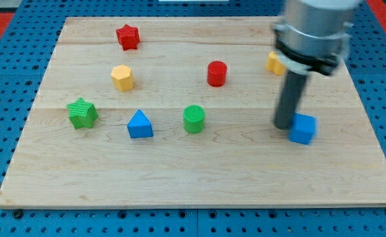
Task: Place the reed circle below the yellow heart
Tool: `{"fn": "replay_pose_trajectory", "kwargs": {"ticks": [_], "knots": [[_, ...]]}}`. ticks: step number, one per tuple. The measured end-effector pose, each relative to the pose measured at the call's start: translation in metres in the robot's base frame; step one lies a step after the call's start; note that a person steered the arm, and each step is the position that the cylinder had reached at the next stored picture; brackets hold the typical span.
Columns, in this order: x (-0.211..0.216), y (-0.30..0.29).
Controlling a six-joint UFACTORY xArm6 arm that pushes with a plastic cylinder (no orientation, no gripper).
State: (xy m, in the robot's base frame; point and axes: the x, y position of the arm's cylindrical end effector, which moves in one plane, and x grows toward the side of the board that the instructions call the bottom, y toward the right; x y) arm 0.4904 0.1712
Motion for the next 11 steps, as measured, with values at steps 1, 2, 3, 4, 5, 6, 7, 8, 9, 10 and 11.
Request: {"fn": "replay_pose_trajectory", "kwargs": {"ticks": [1,2,3,4,5,6,7,8,9,10,11], "knots": [[-0.024,0.002],[-0.034,0.063],[0.023,0.066],[0.022,-0.001],[0.006,0.044],[-0.042,0.036],[-0.066,-0.045],[-0.052,-0.160],[-0.055,-0.176],[-0.055,-0.180],[-0.100,-0.192]]}}
